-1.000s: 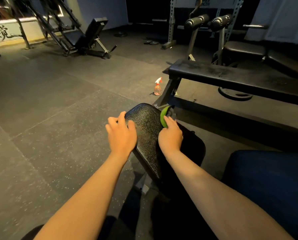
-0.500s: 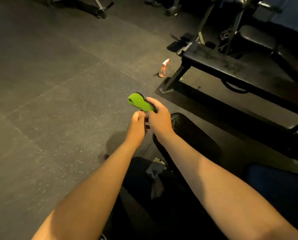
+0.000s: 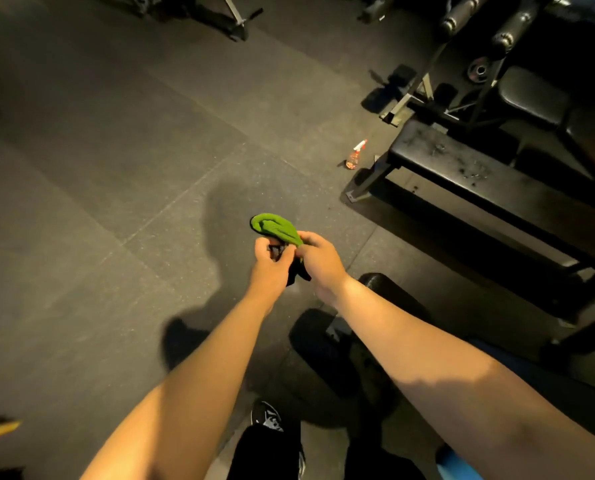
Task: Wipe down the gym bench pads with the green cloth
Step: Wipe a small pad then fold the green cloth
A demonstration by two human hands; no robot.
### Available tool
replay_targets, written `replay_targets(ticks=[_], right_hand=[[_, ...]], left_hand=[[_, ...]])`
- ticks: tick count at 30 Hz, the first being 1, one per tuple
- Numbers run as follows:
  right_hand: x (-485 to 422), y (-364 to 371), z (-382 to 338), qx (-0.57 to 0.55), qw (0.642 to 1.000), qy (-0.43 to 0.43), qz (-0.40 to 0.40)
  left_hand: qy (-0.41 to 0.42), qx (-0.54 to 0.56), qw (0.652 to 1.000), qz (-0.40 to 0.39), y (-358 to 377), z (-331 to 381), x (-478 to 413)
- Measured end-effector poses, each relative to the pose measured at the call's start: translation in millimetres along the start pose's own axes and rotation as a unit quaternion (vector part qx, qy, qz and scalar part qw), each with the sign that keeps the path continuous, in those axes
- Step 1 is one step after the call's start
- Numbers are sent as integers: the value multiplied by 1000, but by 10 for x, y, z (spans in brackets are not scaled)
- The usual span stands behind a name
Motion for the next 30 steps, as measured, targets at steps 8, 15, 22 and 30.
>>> replay_targets(ticks=[8, 15, 22, 30], right_hand=[[-118, -14, -949, -51, 995, 49, 70], [-994, -559, -1636, -161, 976, 44, 138], [-2146, -930, -2346, -311, 941, 56, 120], [-3425, -1412, -3461, -262, 929, 15, 260]], left_hand=[[53, -24, 996, -63, -133, 1310, -472], [117, -104, 981, -118, 402, 1976, -1578], [136, -102, 971, -166, 1074, 2716, -2935], [70, -12, 979, -189, 1734, 3555, -4727]])
Point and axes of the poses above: each hand's wrist, its own x-axis away from the middle knuckle, its own y-axis out of the palm, z = x × y, the point moved 7 cm from there along -x, towards the middle knuckle, and after that the axes turned 4 degrees about y, right-handed, at the moved point
